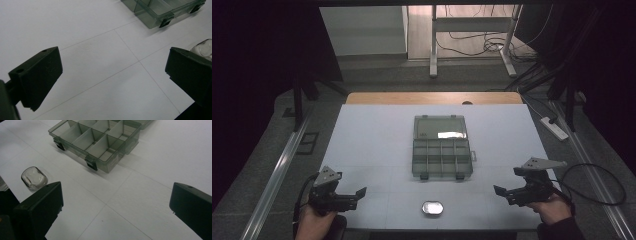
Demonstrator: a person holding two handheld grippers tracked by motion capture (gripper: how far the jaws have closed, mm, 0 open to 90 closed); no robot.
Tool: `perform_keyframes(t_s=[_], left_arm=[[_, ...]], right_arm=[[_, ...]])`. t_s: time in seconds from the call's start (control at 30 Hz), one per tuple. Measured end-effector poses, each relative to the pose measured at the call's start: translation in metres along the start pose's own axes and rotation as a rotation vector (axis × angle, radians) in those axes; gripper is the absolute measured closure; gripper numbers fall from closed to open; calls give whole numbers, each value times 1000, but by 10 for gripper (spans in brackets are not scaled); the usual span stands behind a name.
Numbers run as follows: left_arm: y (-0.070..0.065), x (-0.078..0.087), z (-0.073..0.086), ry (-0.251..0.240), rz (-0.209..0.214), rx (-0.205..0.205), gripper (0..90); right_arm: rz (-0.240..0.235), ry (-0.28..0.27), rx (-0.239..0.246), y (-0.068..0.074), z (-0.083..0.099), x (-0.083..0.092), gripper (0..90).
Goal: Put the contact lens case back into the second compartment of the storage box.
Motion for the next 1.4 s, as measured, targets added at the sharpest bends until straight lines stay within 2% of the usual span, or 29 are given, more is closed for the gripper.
perform_keyframes(t_s=[0.3, 1.4], left_arm=[[-1, -1, 0, 3, 3, -5, 11], [-1, -2, -1, 14, 2, -15, 13]], right_arm=[[-35, 16, 11, 10, -8, -10, 0], [-113, 126, 131, 49, -18, -49, 0]])
Point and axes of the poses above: each handheld gripper's, and its own axes: x roughly backward along the jaws, z roughly out of its underside, y roughly to its left, the point moved 1 cm from there along -x, roughly forward along the jaws, and after that the axes turned 13 degrees about -x, right-handed, at the moved point
